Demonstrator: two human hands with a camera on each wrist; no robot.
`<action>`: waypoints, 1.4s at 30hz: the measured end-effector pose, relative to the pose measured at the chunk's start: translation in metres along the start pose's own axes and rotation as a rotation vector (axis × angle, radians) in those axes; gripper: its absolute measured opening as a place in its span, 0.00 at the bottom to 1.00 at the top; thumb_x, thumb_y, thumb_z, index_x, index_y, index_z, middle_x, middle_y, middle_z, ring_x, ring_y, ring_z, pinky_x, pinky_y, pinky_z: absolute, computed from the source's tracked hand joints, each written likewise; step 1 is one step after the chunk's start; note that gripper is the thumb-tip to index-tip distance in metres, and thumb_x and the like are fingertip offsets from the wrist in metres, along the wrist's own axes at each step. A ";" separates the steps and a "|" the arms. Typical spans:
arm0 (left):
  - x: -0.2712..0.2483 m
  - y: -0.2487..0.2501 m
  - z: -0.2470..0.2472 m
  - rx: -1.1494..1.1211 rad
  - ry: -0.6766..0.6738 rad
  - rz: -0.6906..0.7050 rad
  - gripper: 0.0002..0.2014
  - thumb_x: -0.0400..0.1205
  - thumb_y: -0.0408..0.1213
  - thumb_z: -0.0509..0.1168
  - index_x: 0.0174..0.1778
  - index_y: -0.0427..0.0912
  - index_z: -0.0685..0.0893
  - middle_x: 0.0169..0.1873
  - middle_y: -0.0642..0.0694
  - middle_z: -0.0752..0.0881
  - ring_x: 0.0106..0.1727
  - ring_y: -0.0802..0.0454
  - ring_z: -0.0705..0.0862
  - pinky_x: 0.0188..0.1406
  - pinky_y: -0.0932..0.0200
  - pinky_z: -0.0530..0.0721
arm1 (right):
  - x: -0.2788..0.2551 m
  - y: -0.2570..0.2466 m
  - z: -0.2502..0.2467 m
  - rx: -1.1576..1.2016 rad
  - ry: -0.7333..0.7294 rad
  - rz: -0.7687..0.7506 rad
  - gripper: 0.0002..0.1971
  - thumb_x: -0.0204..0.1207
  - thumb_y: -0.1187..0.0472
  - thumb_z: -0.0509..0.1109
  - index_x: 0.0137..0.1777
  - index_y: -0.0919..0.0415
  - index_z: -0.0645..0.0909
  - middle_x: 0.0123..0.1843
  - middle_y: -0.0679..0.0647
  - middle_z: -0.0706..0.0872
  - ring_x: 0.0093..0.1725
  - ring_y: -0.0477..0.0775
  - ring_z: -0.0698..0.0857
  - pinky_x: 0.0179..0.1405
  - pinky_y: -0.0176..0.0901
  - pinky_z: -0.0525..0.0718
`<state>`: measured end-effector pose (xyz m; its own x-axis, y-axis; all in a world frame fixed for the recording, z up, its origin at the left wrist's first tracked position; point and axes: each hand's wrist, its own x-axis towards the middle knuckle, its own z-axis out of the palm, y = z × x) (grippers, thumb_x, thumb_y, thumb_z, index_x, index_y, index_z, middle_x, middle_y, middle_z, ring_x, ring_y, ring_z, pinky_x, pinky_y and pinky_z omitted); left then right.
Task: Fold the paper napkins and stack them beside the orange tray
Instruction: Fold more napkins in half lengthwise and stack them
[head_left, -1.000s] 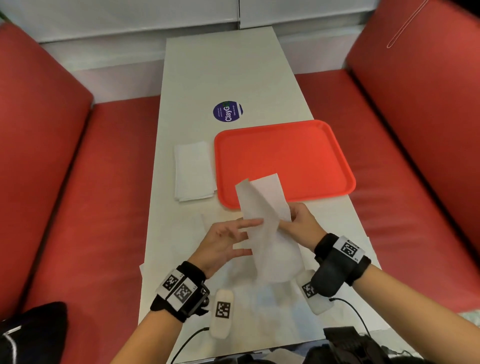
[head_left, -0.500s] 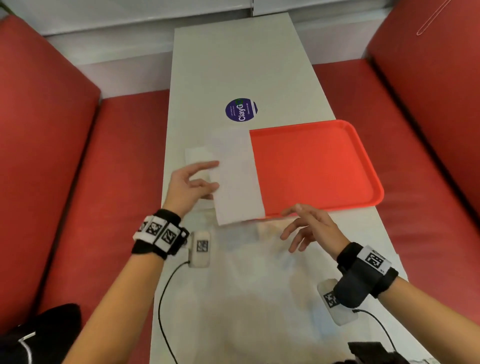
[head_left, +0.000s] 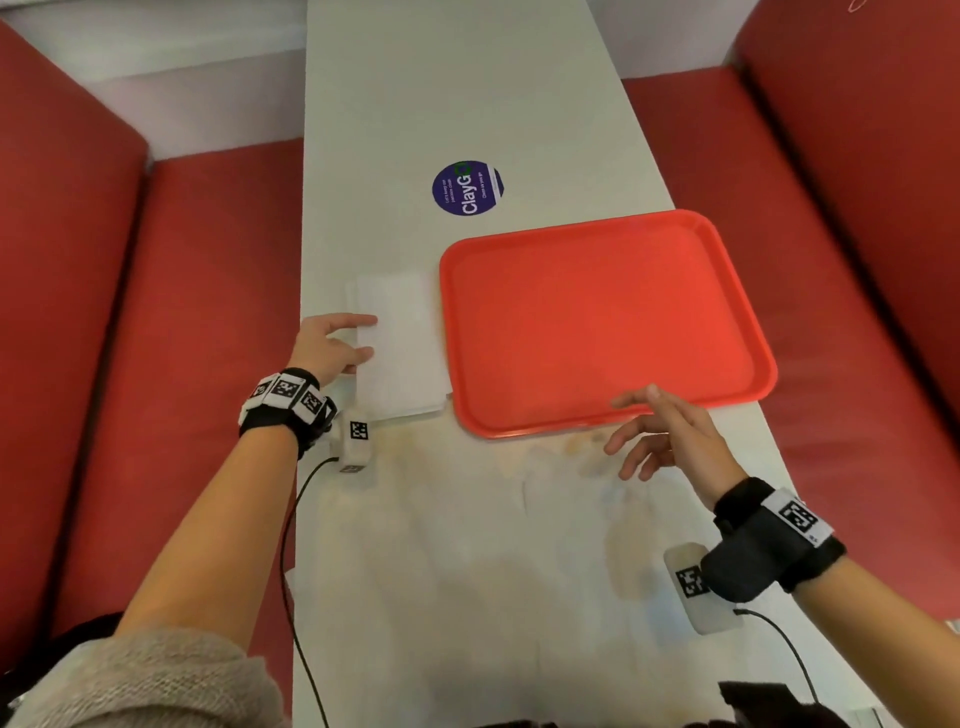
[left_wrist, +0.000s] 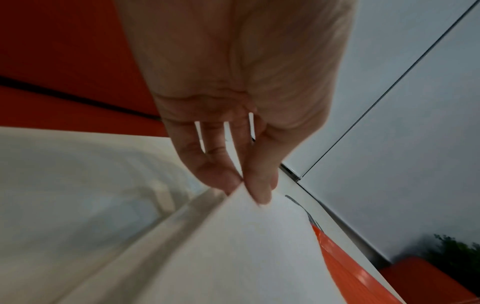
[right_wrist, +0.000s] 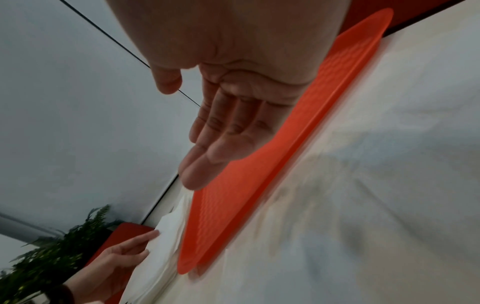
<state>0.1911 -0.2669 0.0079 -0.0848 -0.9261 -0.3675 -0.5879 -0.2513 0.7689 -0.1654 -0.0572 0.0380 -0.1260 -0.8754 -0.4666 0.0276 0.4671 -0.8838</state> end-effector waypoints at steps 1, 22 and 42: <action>-0.001 0.000 -0.001 0.013 0.000 -0.003 0.17 0.76 0.26 0.74 0.54 0.52 0.89 0.53 0.28 0.87 0.36 0.46 0.86 0.45 0.58 0.87 | -0.002 0.001 -0.004 -0.002 0.012 0.003 0.23 0.85 0.45 0.54 0.58 0.62 0.82 0.40 0.69 0.90 0.27 0.64 0.85 0.23 0.42 0.80; -0.204 0.042 0.241 0.373 -0.304 0.286 0.10 0.82 0.45 0.68 0.42 0.41 0.81 0.33 0.51 0.79 0.35 0.51 0.79 0.39 0.53 0.82 | -0.077 0.116 -0.055 -0.745 0.038 0.081 0.14 0.62 0.56 0.84 0.42 0.52 0.82 0.34 0.49 0.81 0.32 0.47 0.78 0.37 0.42 0.78; -0.217 0.050 0.303 0.679 -0.224 0.320 0.36 0.74 0.64 0.69 0.67 0.39 0.72 0.61 0.43 0.73 0.62 0.44 0.72 0.57 0.50 0.78 | -0.099 0.124 -0.107 -0.740 0.363 0.120 0.16 0.64 0.54 0.83 0.45 0.51 0.79 0.38 0.50 0.81 0.36 0.50 0.80 0.32 0.44 0.75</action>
<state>-0.0639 0.0066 -0.0323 -0.4515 -0.8272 -0.3344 -0.8644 0.3125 0.3940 -0.2552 0.1006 -0.0219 -0.4792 -0.7793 -0.4038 -0.5819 0.6265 -0.5186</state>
